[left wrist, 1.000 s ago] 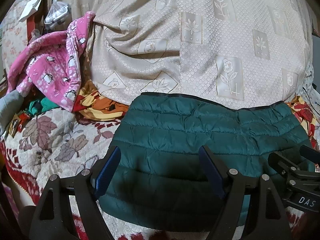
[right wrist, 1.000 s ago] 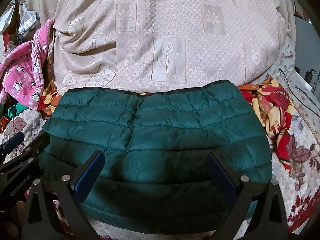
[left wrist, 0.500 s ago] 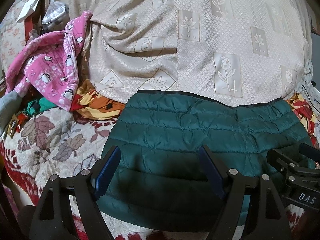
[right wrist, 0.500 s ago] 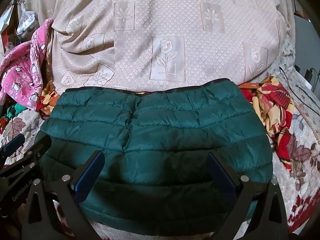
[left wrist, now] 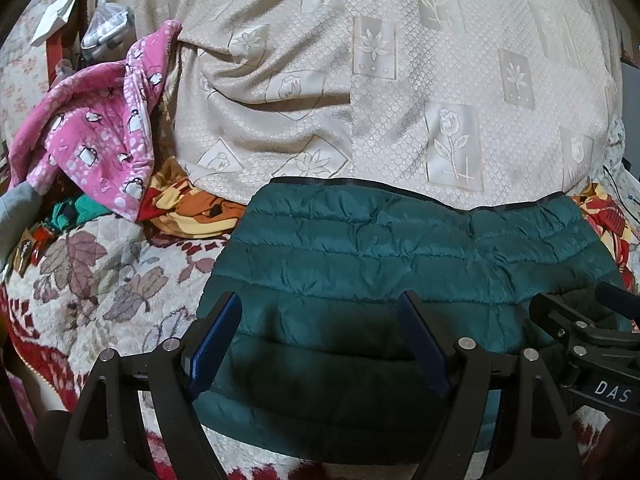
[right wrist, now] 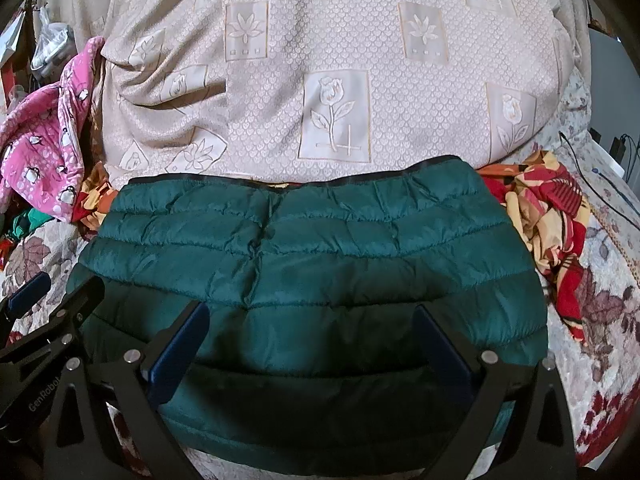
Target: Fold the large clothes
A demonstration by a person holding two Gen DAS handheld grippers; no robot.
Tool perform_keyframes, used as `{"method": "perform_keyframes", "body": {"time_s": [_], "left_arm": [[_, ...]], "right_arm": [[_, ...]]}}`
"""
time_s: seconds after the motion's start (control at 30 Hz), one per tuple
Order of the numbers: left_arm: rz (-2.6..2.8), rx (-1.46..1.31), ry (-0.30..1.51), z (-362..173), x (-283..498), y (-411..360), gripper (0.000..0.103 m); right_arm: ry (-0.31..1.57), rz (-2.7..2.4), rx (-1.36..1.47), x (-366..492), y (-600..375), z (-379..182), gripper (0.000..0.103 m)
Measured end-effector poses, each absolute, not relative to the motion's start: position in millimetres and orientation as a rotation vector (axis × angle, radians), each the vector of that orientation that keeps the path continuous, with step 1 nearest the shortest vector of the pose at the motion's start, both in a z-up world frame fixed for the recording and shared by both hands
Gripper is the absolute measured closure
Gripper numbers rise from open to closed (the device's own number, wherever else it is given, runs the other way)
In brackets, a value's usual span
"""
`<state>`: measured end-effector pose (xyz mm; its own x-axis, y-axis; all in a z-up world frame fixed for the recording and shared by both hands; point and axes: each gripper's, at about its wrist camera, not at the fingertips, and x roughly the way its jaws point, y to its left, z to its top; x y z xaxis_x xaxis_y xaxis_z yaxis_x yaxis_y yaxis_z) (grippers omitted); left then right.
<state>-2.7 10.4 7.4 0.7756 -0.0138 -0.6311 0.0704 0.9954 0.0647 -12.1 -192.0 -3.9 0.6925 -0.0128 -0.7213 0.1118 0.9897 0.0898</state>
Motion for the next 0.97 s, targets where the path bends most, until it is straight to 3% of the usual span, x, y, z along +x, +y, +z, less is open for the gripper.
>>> {"method": "perform_keyframes", "body": {"time_s": [0.97], "left_arm": [[-0.069,0.083,0.671,13.0,2.9,17.1,0.050]], "right_arm": [[0.819,-0.052,0.130,-8.1,-195.2,-3.6,0.000]]}}
